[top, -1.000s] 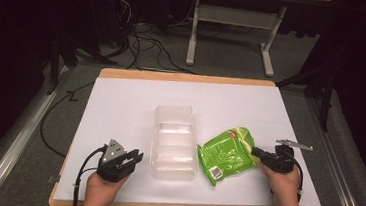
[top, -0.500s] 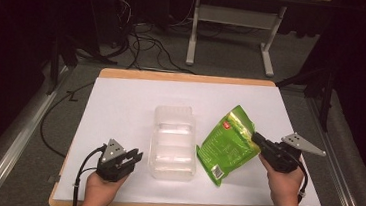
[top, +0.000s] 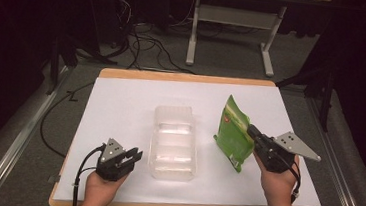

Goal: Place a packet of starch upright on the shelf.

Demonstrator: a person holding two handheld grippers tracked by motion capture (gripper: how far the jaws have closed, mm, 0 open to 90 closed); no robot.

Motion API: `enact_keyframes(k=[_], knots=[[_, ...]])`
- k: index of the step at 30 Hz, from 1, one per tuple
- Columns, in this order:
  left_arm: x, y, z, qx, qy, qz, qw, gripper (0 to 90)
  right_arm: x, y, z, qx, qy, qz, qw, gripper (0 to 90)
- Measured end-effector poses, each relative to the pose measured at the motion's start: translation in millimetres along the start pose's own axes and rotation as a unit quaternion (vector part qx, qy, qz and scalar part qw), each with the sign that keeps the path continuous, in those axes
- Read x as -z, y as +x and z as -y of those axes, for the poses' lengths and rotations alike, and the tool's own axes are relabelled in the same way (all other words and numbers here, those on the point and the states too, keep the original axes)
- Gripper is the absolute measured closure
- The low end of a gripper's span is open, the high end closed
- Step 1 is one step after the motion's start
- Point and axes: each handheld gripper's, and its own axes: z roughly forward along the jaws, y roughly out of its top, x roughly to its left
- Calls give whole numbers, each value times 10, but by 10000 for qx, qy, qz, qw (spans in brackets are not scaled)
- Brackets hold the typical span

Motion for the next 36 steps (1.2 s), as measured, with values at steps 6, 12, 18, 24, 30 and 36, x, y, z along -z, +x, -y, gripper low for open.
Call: enact_keyframes(k=[6,12,18,24,30,36], knots=[[1,-5,0,-21,-12,4,10000,744,12,7,48,-51,-11,-190,9998,846],[7,-7,-1,-42,-26,-9,10000,742,-27,92,92,125,113,-117,9998,772],[9,-10,-2,-74,-11,-16,10000,742,-48,100,130,117,182,-10,9998,727],[4,-12,-2,-102,-12,-26,9999,741,-49,18,164,-76,202,54,9998,660],[8,-12,-5,-96,-21,-26,9999,735,-135,-84,281,-237,643,-45,9976,611],[8,-10,-5,-83,-14,-26,10000,724,-152,-163,332,-406,642,-159,9970,627]])
